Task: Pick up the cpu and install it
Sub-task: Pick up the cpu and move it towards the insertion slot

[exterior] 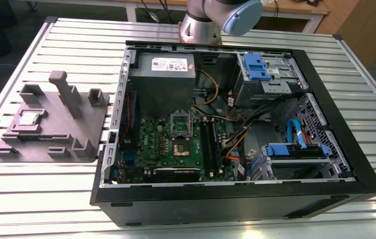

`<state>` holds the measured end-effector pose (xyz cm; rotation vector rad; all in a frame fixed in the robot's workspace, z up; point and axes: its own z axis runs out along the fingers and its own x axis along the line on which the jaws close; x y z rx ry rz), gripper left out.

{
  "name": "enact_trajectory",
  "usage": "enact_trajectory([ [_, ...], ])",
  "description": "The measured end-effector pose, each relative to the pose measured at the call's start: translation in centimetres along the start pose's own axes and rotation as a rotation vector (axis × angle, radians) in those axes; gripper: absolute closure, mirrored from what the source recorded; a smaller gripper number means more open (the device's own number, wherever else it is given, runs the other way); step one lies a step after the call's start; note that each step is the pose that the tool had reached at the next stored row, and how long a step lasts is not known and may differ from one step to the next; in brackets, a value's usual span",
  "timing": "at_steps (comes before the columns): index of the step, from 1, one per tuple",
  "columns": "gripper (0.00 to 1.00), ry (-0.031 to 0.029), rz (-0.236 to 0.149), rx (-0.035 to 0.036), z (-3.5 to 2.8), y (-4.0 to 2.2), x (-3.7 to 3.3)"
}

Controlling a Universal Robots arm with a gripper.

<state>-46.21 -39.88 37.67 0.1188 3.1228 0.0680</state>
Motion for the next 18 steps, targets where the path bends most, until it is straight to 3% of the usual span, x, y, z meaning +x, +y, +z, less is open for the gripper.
enact_trajectory([
  [6,0.29,0.0093,-0.019,0.0004,0.48,0.00,0.01],
  [18,0.29,0.0087,-0.025,0.0002,1.05,-0.10,0.01],
])
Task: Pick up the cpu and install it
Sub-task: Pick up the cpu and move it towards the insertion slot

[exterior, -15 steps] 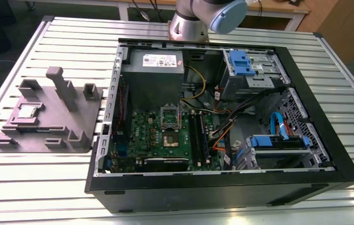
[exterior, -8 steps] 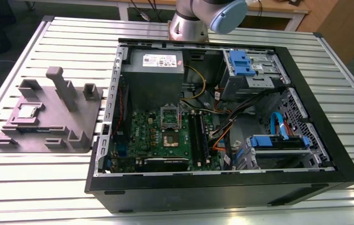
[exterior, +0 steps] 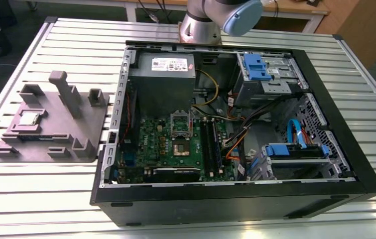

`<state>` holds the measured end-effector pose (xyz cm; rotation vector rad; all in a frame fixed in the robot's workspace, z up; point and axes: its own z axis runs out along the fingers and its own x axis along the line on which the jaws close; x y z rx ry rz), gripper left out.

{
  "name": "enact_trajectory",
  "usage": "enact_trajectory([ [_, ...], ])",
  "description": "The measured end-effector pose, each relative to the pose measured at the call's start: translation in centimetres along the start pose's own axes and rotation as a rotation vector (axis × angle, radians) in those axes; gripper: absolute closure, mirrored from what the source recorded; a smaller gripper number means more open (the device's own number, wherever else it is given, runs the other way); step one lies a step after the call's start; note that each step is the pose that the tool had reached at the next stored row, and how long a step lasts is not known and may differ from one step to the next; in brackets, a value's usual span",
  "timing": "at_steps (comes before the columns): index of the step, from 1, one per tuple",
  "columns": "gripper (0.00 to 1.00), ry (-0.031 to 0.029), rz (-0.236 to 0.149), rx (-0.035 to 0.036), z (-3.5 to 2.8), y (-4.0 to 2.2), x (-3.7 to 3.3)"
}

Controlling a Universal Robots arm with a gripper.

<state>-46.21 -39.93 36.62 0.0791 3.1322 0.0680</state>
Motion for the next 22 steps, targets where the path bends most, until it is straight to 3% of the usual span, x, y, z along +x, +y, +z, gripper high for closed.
enact_trajectory([
  [7,0.29,0.0001,-0.002,-0.0006,0.90,-0.04,0.00],
  [16,0.29,0.0004,-0.008,-0.0005,2.52,-0.20,0.02],
  [22,0.29,0.0024,-0.060,0.0005,3.53,-0.28,-0.11],
])
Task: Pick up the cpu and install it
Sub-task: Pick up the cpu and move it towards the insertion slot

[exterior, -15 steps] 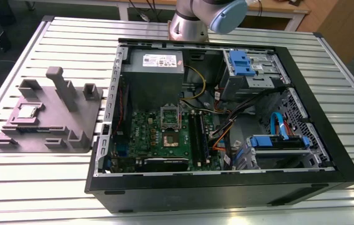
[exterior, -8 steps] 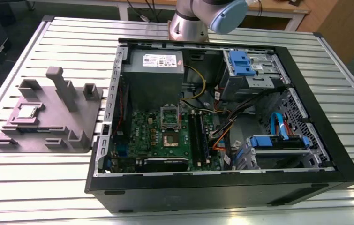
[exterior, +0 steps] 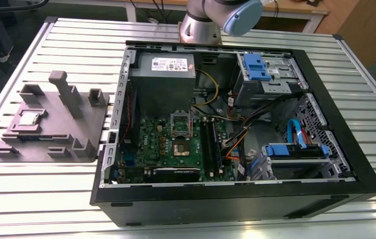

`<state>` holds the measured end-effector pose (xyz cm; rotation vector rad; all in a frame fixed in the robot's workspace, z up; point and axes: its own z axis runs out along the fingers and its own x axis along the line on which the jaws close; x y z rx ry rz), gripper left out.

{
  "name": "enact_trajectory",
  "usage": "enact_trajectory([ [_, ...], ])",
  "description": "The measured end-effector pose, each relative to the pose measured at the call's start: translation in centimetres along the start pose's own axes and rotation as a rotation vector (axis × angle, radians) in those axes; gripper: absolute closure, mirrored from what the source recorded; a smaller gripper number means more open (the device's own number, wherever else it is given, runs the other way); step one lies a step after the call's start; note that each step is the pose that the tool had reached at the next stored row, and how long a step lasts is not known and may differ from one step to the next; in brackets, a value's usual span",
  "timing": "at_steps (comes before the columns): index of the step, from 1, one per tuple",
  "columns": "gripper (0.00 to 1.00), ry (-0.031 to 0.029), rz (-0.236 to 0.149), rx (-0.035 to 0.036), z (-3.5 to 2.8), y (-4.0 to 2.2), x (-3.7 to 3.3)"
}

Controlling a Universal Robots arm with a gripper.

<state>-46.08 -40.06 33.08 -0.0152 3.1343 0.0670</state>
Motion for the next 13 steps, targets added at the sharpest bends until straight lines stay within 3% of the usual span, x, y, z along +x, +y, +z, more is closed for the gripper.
enact_trajectory([
  [7,0.29,0.0000,-0.001,-0.0002,1.23,-1.03,-0.10],
  [13,0.29,0.0001,-0.001,-0.0002,2.31,-1.36,-0.18],
])
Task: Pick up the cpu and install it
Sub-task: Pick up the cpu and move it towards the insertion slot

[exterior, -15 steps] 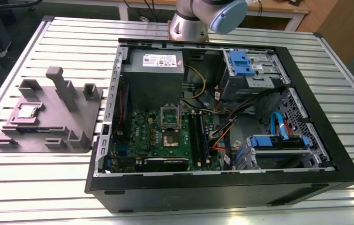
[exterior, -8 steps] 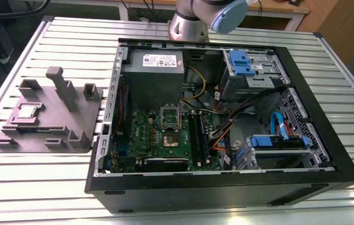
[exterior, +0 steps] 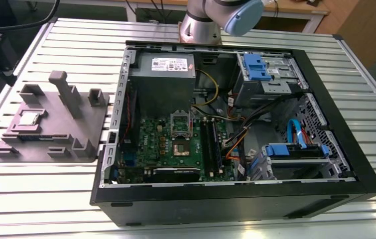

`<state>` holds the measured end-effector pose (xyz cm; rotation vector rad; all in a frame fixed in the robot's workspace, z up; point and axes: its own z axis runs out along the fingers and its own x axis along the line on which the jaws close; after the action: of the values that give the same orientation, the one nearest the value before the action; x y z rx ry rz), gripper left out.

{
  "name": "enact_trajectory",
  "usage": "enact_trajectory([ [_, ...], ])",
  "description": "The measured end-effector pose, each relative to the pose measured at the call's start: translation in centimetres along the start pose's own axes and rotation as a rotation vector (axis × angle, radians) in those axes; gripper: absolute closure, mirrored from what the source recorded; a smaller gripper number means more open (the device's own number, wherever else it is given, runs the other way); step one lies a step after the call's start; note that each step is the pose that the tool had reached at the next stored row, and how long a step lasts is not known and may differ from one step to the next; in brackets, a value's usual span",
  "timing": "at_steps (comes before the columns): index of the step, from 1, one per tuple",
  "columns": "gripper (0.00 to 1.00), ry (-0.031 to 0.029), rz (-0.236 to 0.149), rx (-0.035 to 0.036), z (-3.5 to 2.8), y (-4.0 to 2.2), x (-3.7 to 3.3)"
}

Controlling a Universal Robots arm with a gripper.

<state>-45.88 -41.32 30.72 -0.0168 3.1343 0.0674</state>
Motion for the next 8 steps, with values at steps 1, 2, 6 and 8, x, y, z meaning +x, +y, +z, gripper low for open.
enact_trajectory([
  [1,0.29,0.0000,0.000,0.0000,0.18,-0.04,0.00],
  [2,0.29,0.0000,0.000,0.0000,0.35,-0.08,0.00],
  [6,0.29,0.0001,0.000,0.0001,1.07,-0.20,-0.03],
  [8,0.29,0.0001,0.000,0.0001,1.42,-0.23,-0.10],
])
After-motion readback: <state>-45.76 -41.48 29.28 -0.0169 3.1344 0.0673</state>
